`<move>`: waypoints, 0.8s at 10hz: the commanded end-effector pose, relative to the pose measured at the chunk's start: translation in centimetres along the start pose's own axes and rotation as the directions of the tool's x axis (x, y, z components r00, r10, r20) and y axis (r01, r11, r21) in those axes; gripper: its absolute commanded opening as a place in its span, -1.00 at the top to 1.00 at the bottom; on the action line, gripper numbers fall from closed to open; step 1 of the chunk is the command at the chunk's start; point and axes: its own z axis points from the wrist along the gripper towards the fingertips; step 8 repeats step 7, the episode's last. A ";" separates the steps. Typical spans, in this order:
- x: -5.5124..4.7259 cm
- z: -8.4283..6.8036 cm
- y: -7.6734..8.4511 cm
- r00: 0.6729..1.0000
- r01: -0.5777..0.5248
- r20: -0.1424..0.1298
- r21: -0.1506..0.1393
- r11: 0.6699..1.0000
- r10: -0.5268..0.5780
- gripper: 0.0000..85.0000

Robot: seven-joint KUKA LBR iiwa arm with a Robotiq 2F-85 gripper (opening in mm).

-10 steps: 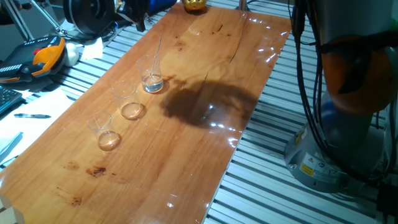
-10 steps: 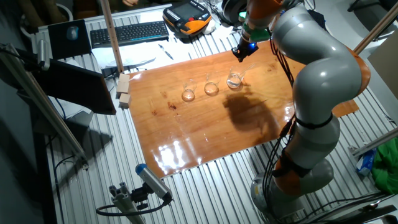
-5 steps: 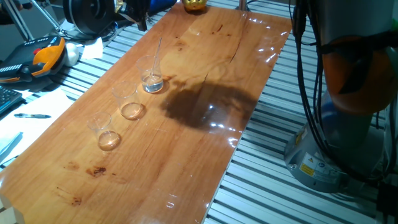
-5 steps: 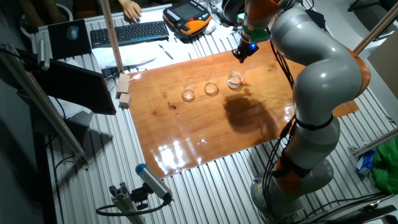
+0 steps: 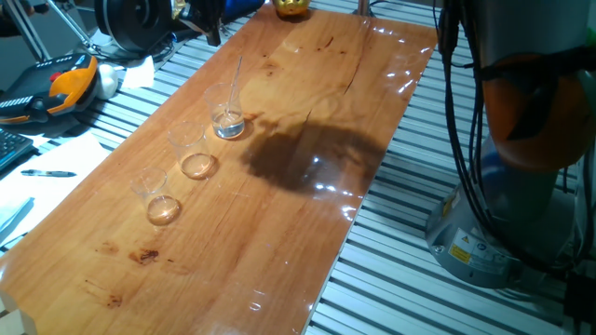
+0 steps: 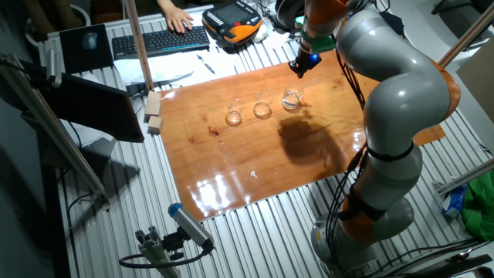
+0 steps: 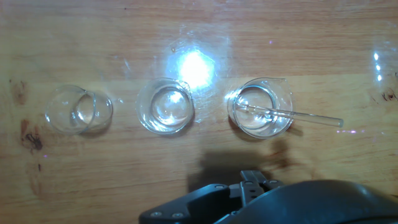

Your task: Stir the beaker with a glass rod

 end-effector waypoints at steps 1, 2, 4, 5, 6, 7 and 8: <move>0.0 0.0 0.0 1.000 0.000 -0.002 -0.002 1.000 0.000 1.00; 0.0 0.0 0.0 1.000 -0.003 -0.002 -0.002 1.000 0.003 1.00; 0.0 0.0 0.0 1.000 -0.003 -0.003 -0.002 1.000 0.003 1.00; 0.0 0.0 0.0 1.000 -0.003 -0.003 -0.002 1.000 0.003 1.00; 0.0 0.0 0.0 1.000 -0.003 -0.003 -0.005 1.000 0.003 1.00; 0.0 0.0 0.0 1.000 -0.003 -0.002 -0.003 1.000 0.003 1.00; 0.0 0.0 0.0 1.000 -0.003 -0.002 -0.003 1.000 0.003 1.00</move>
